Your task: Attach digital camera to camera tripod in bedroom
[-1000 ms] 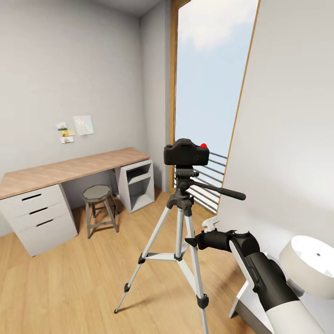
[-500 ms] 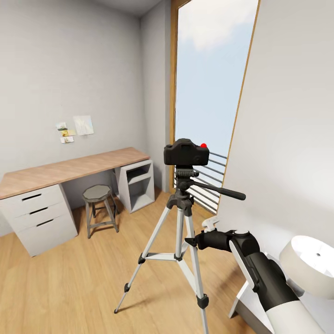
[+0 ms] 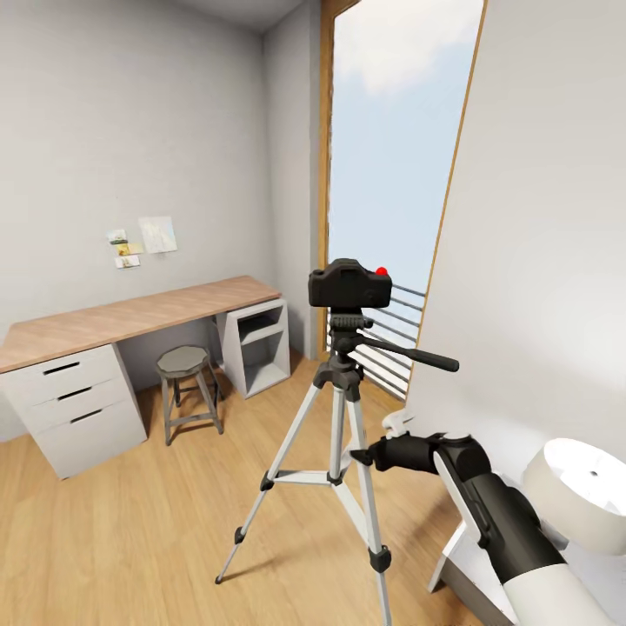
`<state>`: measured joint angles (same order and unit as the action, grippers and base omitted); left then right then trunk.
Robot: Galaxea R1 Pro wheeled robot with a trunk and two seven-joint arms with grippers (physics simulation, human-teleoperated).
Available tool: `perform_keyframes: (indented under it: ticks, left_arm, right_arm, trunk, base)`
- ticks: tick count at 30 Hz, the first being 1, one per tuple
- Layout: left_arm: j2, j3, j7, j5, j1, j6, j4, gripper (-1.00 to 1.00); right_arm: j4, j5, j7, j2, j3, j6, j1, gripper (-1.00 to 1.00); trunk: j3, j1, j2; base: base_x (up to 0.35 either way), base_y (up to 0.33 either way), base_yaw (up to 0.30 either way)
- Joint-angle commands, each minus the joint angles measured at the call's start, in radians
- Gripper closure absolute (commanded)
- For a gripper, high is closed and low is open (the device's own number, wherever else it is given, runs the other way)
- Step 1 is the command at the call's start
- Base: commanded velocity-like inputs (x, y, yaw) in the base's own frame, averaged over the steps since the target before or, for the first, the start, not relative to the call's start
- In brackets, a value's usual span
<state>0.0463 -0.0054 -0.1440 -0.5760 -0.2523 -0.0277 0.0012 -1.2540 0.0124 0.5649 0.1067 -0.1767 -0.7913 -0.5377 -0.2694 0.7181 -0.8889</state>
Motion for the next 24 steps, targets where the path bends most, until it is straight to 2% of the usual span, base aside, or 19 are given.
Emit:
perform_keyframes:
  ticks: [1, 5, 18, 24]
  left_arm:
    - [0.000, -0.001, -0.002, -0.001, -0.001, -0.003, 0.000, -1.00]
    - [0.000, -0.001, -0.002, -0.001, -0.001, -0.003, 0.000, -1.00]
    - [0.000, -0.001, -0.002, -0.001, -0.001, -0.003, 0.000, -1.00]
    - [-0.001, -0.001, -0.002, -0.001, -0.001, -0.003, 0.000, -1.00]
  right_arm:
    - [0.002, 0.000, -0.004, -0.005, -0.001, -0.001, -0.001, -1.00]
    - [0.010, -0.002, -0.018, -0.026, -0.001, 0.013, -0.001, -1.00]
    - [0.004, -0.003, -0.014, -0.020, -0.001, 0.006, -0.001, -1.00]
    - [-0.024, 0.002, -0.009, -0.017, -0.001, -0.058, -0.001, -1.00]
  trunk:
    - [-0.001, 0.000, -0.001]
    - [-0.001, 0.000, -0.001]
    - [-0.001, 0.000, -0.001]
    - [-0.001, 0.000, -0.001]
  base:
    - [0.000, 0.000, 0.000]
    - [0.000, 0.000, 0.000]
    - [0.000, 0.000, 0.000]
    - [0.000, 0.000, 0.000]
